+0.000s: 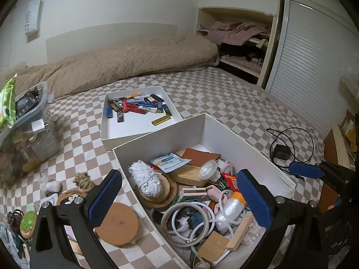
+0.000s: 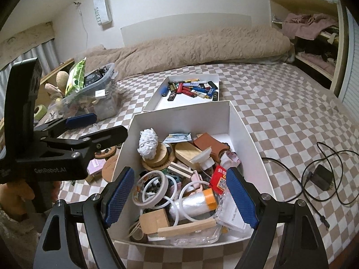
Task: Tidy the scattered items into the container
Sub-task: 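Withdraw both open tools from the box back toward the scattered items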
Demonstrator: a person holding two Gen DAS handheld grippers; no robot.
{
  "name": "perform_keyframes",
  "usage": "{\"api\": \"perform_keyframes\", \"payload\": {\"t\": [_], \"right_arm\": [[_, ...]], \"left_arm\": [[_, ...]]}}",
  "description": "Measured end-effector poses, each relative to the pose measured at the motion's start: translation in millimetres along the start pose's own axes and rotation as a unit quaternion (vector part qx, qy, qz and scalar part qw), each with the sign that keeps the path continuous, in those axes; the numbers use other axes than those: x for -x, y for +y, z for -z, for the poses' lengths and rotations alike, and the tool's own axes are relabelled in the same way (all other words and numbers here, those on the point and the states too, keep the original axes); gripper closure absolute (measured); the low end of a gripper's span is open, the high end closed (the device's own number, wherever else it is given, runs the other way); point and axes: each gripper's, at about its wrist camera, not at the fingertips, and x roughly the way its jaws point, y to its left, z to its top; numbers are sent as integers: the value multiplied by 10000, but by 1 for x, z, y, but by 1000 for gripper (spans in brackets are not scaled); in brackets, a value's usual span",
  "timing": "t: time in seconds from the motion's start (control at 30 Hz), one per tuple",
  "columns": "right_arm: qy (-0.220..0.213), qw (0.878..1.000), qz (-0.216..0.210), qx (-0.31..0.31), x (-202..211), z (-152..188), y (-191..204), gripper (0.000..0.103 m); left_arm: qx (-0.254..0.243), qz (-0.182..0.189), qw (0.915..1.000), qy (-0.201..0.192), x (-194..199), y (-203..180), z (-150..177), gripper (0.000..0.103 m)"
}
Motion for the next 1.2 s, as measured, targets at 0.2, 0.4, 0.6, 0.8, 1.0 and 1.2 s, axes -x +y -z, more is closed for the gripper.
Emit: {"api": "perform_keyframes", "payload": {"t": [0.2,0.4,0.6,0.8,1.0,1.2], "right_arm": [[-37,10000,23,-13,8,4,5,19],[-51,10000,77,-25,14,10,10,19],[-105,9998,163,-74,21,14,14,19],[-227,9992,308,-99,30,17,18,4],[-345,9983,460,-112,41,19,23,0],[-430,9971,618,-148,48,21,28,0]], "left_arm": [[116,71,9998,108,10,8,7,0],[-47,-51,10000,47,25,7,15,0],[-120,-66,9999,16,36,7,21,0],[-207,-76,9998,-28,48,5,27,0],[-221,-72,9997,-41,58,6,32,0],[-265,-68,9996,-75,69,6,38,0]]}}
